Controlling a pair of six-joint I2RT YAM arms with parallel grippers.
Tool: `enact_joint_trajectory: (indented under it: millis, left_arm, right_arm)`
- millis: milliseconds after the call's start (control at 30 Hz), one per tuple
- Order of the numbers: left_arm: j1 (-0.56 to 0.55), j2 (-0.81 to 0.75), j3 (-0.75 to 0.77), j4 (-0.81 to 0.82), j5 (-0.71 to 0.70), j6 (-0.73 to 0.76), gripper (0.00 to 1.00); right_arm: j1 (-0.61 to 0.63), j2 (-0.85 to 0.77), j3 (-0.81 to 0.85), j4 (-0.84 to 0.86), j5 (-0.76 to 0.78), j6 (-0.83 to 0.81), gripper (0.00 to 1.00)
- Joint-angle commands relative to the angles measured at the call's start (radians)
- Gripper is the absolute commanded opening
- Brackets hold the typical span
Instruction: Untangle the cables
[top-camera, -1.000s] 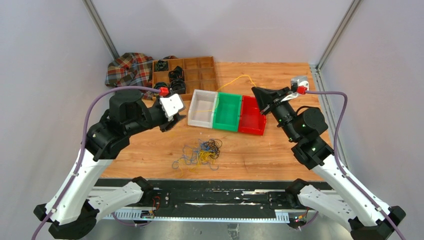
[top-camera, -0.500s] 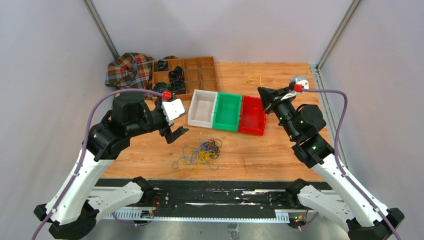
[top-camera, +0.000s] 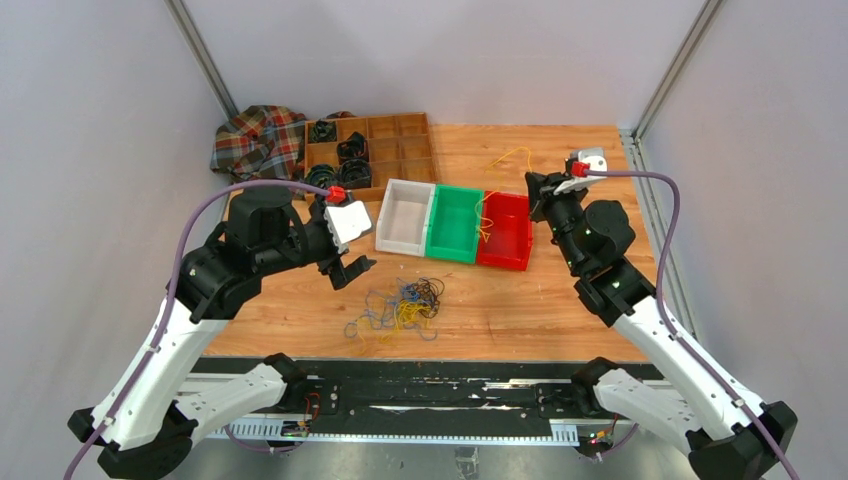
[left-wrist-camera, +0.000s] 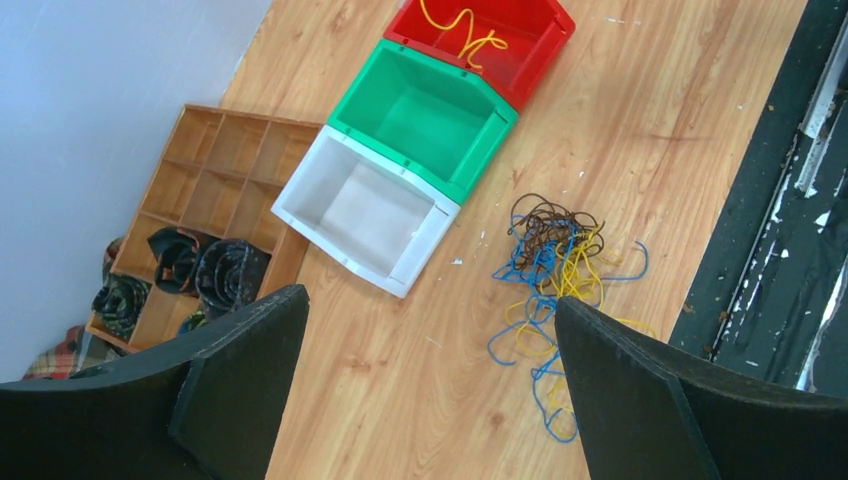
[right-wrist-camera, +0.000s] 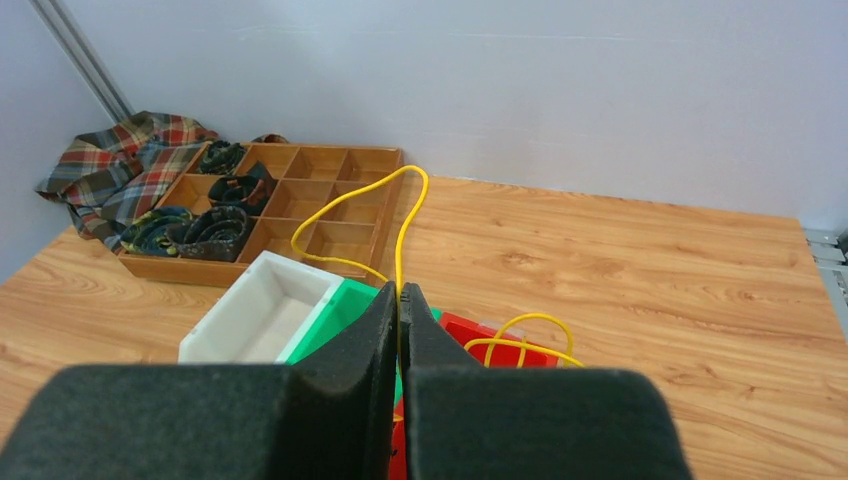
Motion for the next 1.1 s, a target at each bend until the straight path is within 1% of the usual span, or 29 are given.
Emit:
enact_joint_trajectory:
  millis: [0, 433, 633, 767, 900, 1067]
  left_arm:
    - [-0.005, -0.015, -0.007, -0.010, -0.011, 0.012, 0.98]
    - [-0.005, -0.014, -0.007, -0.024, -0.022, 0.015, 0.98]
    - [-0.005, -0.006, -0.005, -0.035, -0.036, 0.015, 0.98]
    - [-0.005, -0.011, -0.007, -0.035, -0.040, 0.020, 0.98]
    - [-0.005, -0.016, -0.012, -0.035, -0.042, 0.026, 0.98]
    - [-0.005, -0.018, -0.017, -0.035, -0.045, 0.029, 0.98]
  right_arm:
    - [-0.018, 0.014, -0.001, 0.034, 0.013, -0.018, 0.01]
    - [-0.045, 0.043, 0.005, 0.010, 0.042, -0.010, 0.01]
    - [-0.051, 0.137, -0.012, -0.047, 0.053, 0.066, 0.01]
    - [-0.051, 0.205, -0.035, -0.045, 0.056, 0.107, 0.01]
    - [-0.053, 0.281, -0.020, -0.072, 0.121, 0.134, 0.01]
    - [-0.071, 0.366, 0.017, -0.129, 0.148, 0.224, 0.01]
